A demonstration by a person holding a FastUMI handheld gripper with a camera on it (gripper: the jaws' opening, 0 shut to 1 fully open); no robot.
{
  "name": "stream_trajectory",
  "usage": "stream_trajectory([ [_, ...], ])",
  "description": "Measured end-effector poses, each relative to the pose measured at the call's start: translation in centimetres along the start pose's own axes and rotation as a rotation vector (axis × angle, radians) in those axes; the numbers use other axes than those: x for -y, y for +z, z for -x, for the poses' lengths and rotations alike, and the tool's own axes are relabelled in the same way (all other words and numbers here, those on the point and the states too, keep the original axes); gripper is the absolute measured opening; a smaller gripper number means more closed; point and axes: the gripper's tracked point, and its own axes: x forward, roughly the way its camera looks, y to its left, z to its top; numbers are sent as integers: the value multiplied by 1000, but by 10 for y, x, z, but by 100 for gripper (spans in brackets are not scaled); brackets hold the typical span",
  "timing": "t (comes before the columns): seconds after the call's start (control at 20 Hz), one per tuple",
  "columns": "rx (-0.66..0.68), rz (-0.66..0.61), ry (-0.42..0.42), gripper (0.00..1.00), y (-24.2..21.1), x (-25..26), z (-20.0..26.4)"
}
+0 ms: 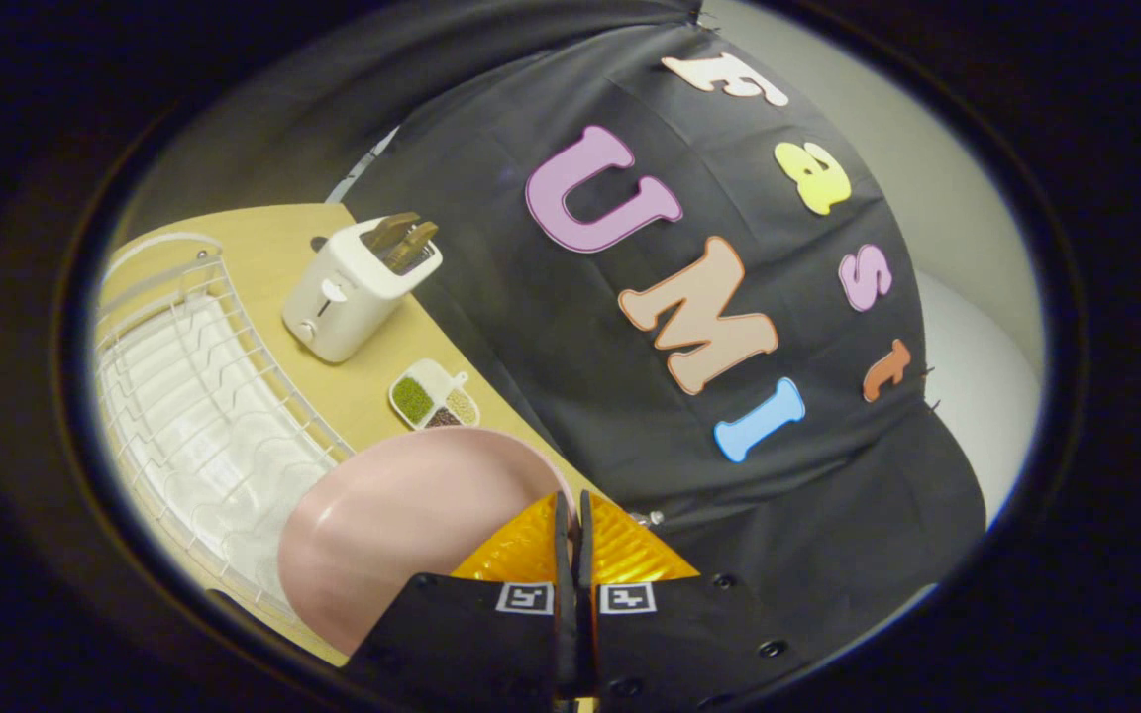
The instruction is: Take the plate from the dish rack, then take the spoon from the basket and place it into the plate.
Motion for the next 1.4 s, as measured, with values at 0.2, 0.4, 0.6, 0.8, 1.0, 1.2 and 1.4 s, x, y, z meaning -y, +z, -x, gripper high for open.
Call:
stream_trajectory([
  [0.2, -12, -80, -13, 3, -28, 33, 8],
  [0.4, -36, -197, -22, 3, -71, 62, 16],
  [0.6, -42, -237, -48, 3, -113, 93, 25],
  [0.8, -58, -278, -47, 3, -153, 107, 34],
  [1.0, -76, -340, -41, 3, -190, 117, 42],
  [1.2, -98, -404, -18, 3, -228, 114, 46],
  [1.4, -112, -466, 10, 3, -263, 104, 48],
])
